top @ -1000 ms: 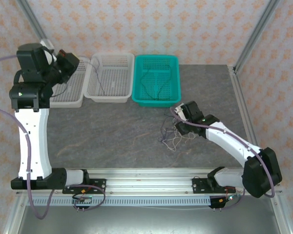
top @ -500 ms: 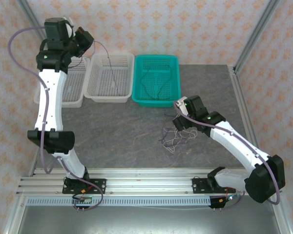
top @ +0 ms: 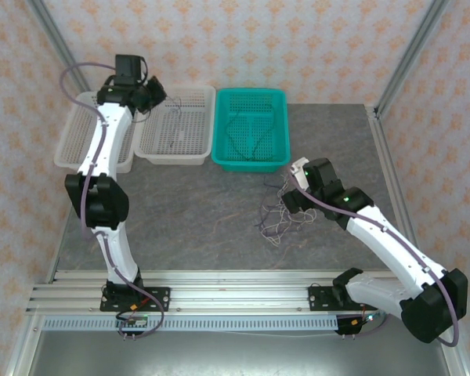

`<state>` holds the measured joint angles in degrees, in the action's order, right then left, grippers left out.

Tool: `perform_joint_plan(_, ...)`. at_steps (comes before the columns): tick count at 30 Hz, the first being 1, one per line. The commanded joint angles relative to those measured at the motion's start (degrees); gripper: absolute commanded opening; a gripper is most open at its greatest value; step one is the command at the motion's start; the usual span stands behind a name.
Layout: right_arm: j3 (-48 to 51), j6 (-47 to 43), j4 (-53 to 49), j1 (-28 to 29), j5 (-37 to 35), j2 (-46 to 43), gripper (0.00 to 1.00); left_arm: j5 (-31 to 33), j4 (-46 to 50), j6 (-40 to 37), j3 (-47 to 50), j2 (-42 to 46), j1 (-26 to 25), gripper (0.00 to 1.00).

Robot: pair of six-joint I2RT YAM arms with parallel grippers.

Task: Untangle the cables

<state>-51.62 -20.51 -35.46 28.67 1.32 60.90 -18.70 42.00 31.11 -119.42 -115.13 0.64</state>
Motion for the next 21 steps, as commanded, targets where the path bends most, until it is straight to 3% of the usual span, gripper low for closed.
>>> perform_joint_plan(1, -0.1, 1.2, -2.5, -0.1, -1.4, -0.6, 0.94, 3.8, 0.5, -2.2, 2.3, -0.9, -1.3, 0.46)
perform_joint_plan(3, -0.3, 1.4, -3.0, -0.2, -1.8, -0.9, 0.94, 6.2, 1.2, -2.5, 2.7, 0.2, -1.7, 0.66)
perform_joint_plan(6, 0.0, 1.4, -3.1, -0.2, -2.1, -1.6, 0.94, 10.4, 3.3, -1.8, 2.2, 3.0, -1.7, 0.75)
perform_joint_plan(11, 0.3, 2.2, -2.3, -0.2, -2.2, -1.3, 0.95, 11.2, 4.5, -0.8, 2.9, 11.6, -2.0, 0.78)
perform_joint_plan(15, 1.2, 4.7, 0.2, -0.2, -0.5, -0.3, 0.97, 6.9, 3.3, 1.3, 6.4, 18.7, -4.7, 0.76)
perform_joint_plan(21, 1.1, 23.7, 4.7, -0.3, 3.7, 5.5, 0.96, 0.2, -1.2, 1.9, 18.9, 27.4, -15.5, 0.72)
